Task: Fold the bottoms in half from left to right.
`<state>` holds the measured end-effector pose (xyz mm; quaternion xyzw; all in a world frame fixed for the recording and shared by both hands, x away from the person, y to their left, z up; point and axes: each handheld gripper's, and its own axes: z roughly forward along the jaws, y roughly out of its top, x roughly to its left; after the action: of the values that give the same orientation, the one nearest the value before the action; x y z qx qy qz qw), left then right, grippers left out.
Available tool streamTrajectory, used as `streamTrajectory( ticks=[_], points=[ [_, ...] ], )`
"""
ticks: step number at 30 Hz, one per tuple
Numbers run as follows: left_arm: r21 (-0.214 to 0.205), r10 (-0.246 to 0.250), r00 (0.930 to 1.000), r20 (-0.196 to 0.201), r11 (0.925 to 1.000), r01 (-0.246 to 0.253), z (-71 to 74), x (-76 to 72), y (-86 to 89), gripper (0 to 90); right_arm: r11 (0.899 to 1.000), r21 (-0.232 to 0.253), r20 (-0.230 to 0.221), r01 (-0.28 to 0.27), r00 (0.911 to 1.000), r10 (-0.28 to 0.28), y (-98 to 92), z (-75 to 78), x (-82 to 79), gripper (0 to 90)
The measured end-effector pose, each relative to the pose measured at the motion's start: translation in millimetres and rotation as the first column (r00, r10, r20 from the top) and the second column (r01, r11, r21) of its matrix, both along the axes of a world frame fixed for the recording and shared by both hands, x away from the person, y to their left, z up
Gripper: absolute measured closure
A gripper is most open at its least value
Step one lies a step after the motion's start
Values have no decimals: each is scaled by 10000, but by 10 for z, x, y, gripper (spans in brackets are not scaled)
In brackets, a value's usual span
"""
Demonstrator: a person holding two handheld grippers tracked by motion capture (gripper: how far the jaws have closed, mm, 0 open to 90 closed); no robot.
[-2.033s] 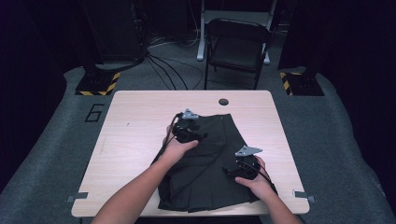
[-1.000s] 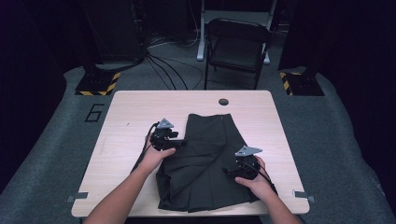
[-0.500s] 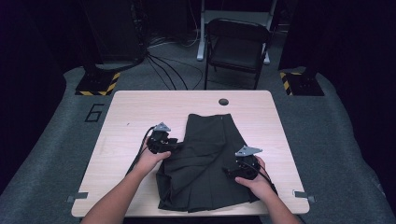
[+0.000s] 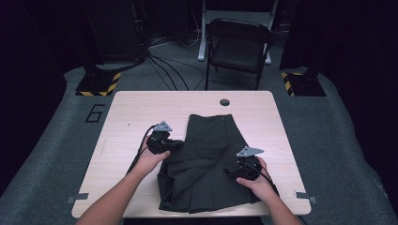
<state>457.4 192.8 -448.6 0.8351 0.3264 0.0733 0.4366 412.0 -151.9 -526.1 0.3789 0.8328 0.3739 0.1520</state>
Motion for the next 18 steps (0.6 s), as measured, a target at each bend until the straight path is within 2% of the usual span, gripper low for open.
streamTrajectory(
  ticks=[2, 4, 7, 9, 11, 12, 16, 18],
  points=[
    [-98, -231, 9996, 132, 9997, 232, 98, -43, -43, 876, 10000, -13, -59, 88, 9999, -88, -35, 28, -3, 310],
    [-200, -409, 9989, 208, 9989, 413, 193, -93, -92, 876, 9995, 212, -282, 237, 9993, -231, -86, 62, 9, 367],
    [-323, -746, 9966, 338, 9966, 757, 319, -161, -187, 876, 9977, 478, -460, 482, 9979, -460, -136, 113, 12, 383],
    [-349, -983, 9943, 402, 9944, 997, 399, -205, -270, 876, 9927, 811, -262, 893, 9958, -875, -223, 184, -5, 387],
    [-414, -1280, 9906, 474, 9906, 1300, 483, -245, -366, 876, 9908, 857, -273, 1047, 9943, -1027, -246, 208, -15, 389],
    [-376, -1481, 9877, 495, 9880, 1500, 540, -275, -435, 876, 9907, 828, -62, 1075, 9942, -1074, -275, 224, -16, 389],
    [-318, -2061, 9768, 577, 9776, 2081, 680, -376, -689, 876, 9869, 827, 71, 1386, 9902, -1396, -362, 267, -41, 390],
    [-386, -2251, 9731, 492, 9731, 2271, 727, -434, -842, 875, 9854, 718, 87, 1543, 9878, -1553, -410, 274, -57, 390]
  ],
)
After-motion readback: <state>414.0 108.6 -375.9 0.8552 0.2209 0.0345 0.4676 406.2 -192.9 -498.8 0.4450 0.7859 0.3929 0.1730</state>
